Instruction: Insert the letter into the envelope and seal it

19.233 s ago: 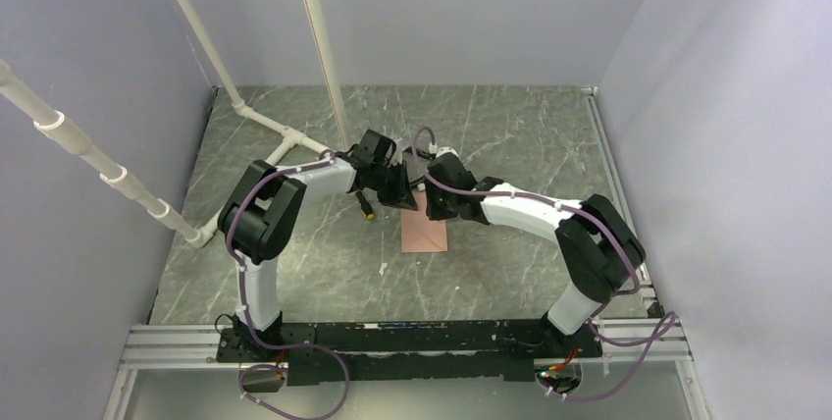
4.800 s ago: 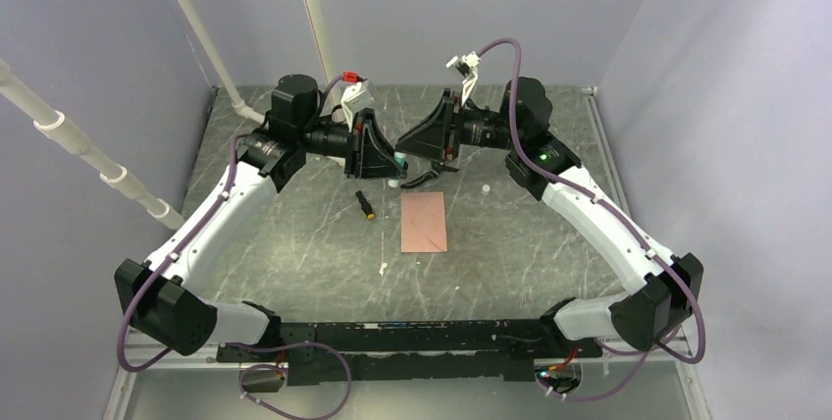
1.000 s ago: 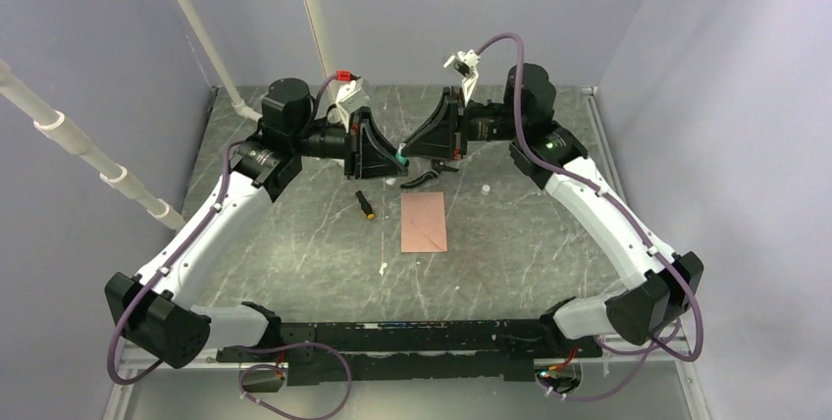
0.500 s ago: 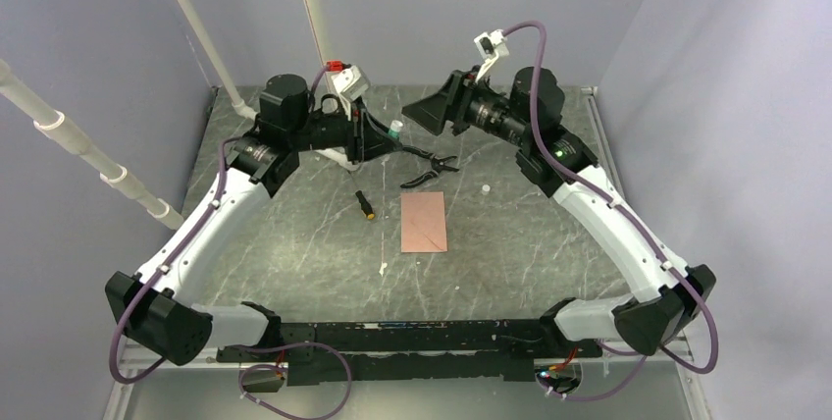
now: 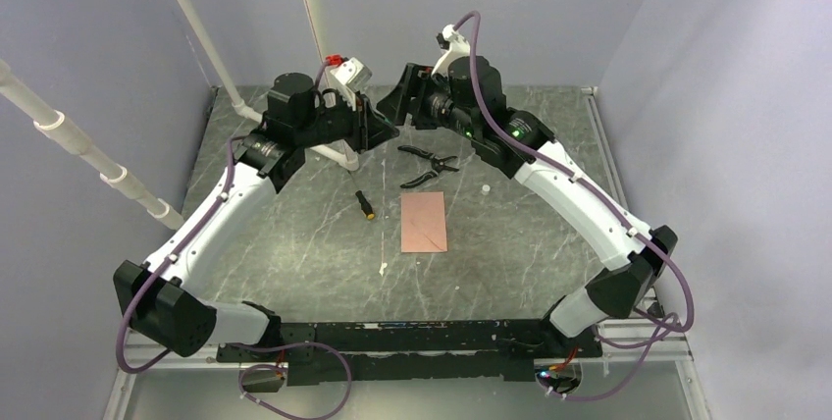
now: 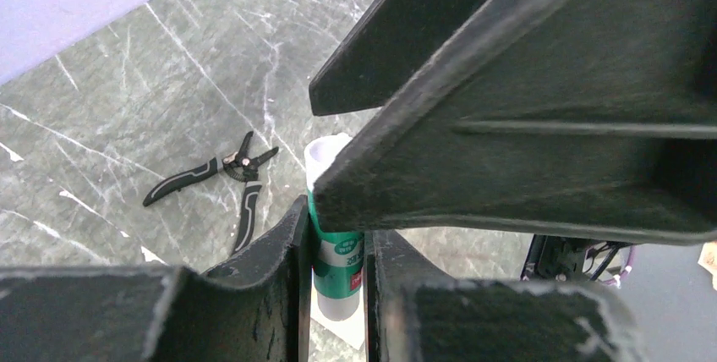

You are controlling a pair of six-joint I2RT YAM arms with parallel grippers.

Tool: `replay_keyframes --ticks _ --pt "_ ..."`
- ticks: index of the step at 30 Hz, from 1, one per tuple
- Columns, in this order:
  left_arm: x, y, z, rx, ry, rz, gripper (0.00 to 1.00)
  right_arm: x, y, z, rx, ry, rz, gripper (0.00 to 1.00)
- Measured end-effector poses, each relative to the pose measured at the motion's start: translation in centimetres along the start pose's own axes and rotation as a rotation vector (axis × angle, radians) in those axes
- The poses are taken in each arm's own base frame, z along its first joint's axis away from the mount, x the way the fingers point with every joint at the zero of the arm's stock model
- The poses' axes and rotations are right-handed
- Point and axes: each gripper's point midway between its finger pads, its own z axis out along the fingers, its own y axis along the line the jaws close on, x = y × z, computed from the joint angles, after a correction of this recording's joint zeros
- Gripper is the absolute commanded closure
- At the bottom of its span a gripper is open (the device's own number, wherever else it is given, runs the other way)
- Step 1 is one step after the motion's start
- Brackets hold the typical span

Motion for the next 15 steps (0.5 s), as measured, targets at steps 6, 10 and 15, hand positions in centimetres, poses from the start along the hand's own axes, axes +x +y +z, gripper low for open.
replay_keyframes --ticks 6,10,15 --pt "-0.76 -0.19 0.11 0.006 -0.028 -0.010 0.98 0.40 -0.31 0.52 0.027 0.020 -0.004 0.61" --pt "-0.96 -0.33 0.13 0.011 -0.036 -0.019 0.98 0.58 -0.30 0.64 0.025 0.026 -0.010 0.95" --pt "-0.88 -0.57 -0.05 0.037 -0.030 -0.021 0.98 0.80 -0.13 0.47 -0.007 0.036 -0.051 1.00"
